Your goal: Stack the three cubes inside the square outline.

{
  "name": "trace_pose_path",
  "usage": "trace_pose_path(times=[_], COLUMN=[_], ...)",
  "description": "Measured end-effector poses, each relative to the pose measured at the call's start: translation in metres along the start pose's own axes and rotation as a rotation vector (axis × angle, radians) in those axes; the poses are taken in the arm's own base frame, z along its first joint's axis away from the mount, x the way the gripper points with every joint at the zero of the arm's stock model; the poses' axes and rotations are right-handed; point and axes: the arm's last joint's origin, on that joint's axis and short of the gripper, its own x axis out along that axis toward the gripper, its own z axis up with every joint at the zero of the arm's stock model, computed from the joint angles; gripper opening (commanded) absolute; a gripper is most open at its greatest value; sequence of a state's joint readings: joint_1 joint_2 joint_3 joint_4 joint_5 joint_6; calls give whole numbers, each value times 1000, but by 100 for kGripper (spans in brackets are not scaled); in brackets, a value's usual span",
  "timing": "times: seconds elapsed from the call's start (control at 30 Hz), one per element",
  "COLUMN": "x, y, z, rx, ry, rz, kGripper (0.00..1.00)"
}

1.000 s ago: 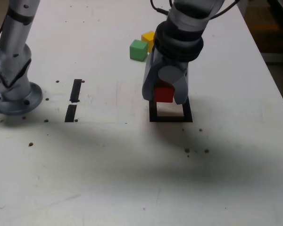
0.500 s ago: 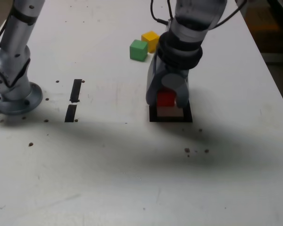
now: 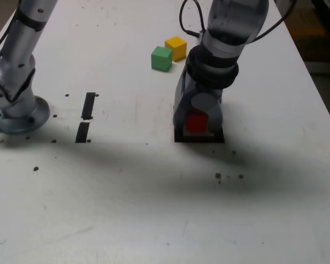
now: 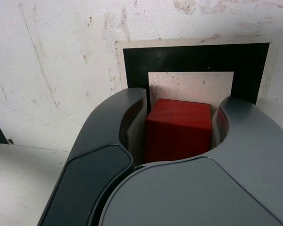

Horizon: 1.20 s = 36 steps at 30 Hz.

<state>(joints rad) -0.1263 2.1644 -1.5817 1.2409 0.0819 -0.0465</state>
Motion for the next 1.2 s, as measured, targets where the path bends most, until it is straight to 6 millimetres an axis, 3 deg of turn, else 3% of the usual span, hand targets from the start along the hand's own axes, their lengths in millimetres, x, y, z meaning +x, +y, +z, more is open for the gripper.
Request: trace_pose_path(times=[0.1, 0.23, 0.4, 0.6, 0.7, 0.83, 1.07, 1.2], x=[0, 1, -3, -47, -67, -82, -79, -65], y=[1, 1, 2, 20, 42, 88, 173, 206], z=[1, 1, -4, -53, -78, -104, -118, -123], rx=[0, 7, 9, 6, 25, 30, 13, 52], ry=[-1, -6, 14, 30, -3, -51, -27, 3], rz=[-2, -6, -6, 27, 38, 99, 275, 273], kGripper=[79, 92, 99, 100, 100, 99, 99, 97])
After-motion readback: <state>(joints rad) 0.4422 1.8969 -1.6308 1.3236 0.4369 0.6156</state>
